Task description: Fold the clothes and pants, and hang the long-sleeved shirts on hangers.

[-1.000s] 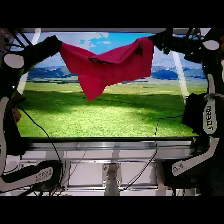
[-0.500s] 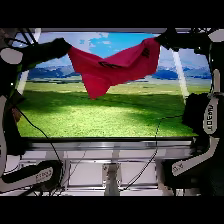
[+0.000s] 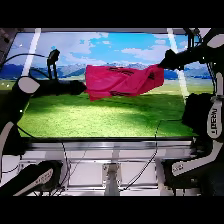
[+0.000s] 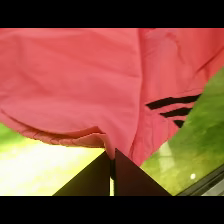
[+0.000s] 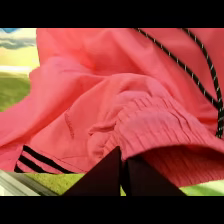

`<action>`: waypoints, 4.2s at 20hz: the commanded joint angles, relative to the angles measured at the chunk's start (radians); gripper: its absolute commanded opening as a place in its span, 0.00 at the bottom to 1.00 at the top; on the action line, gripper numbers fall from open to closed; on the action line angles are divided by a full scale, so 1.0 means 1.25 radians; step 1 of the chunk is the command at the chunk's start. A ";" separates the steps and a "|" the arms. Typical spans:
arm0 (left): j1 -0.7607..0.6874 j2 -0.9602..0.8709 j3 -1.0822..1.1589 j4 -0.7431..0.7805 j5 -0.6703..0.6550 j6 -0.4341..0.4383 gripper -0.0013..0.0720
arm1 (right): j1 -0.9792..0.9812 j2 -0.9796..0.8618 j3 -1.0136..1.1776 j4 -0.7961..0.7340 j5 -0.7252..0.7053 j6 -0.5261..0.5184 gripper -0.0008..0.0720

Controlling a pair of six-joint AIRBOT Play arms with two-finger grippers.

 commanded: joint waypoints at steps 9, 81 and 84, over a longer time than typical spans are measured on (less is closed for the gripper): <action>-0.005 0.125 -0.220 0.067 -0.123 0.019 0.03 | -0.002 0.468 -0.751 -0.070 -0.193 0.031 0.03; 0.000 -0.310 0.524 -0.018 0.119 0.099 0.70 | -0.253 -0.020 -0.425 -0.067 -0.067 -0.147 0.95; -0.009 -0.310 0.524 -0.017 0.098 0.099 0.70 | -0.253 -0.055 -0.400 -0.065 -0.070 -0.133 0.95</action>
